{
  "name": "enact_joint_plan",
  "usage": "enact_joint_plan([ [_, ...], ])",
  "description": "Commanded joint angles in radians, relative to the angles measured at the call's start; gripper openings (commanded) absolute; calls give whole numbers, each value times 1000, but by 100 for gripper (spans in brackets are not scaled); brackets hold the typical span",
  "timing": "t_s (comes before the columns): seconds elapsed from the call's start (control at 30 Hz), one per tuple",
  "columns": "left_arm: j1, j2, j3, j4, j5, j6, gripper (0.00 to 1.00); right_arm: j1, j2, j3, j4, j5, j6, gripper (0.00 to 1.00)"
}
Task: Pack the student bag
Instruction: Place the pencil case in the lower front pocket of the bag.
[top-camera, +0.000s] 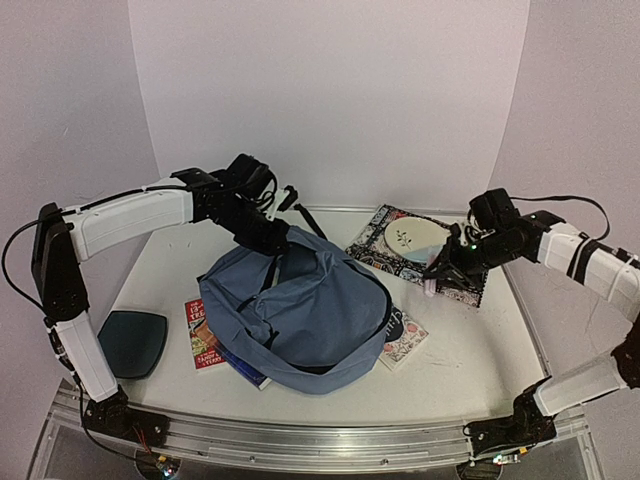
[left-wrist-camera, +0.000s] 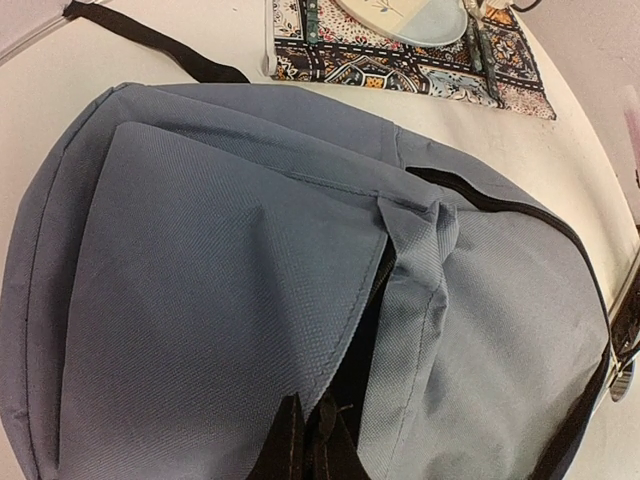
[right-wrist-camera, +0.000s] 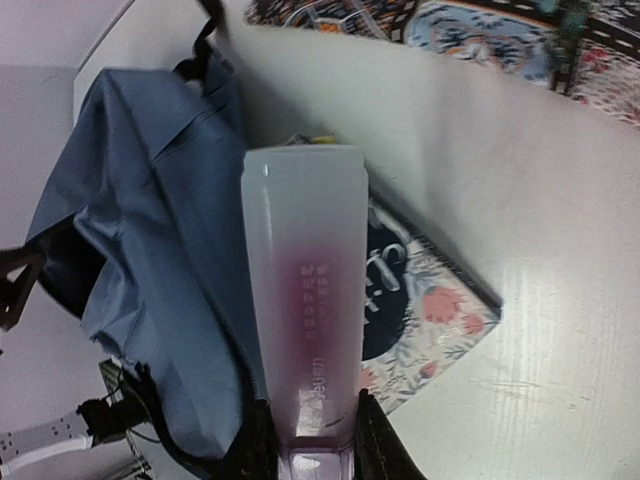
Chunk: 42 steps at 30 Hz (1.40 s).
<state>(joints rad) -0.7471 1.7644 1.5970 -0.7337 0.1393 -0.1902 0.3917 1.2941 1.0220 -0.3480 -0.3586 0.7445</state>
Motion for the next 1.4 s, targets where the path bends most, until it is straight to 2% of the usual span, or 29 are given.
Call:
enact_joint_plan([
  [0.0, 0, 1, 61, 18, 24, -5, 0, 125, 82, 105, 15, -98, 28, 0],
  [0.37, 0, 0, 70, 19, 60, -13, 0, 389, 378, 348, 129, -203, 38, 0],
  [0.67, 0, 8, 100, 22, 115, -32, 0, 449, 585, 546, 154, -278, 35, 0],
  [0.93, -1, 6, 96, 25, 152, -40, 0, 448, 709, 656, 199, -97, 149, 0],
  [1.23, -1, -11, 71, 43, 177, -68, 0, 448, 732, 602, 429, 166, 342, 1],
  [1.37, -1, -18, 59, 69, 206, -85, 0, 450, 745, 598, 490, 174, 384, 13],
])
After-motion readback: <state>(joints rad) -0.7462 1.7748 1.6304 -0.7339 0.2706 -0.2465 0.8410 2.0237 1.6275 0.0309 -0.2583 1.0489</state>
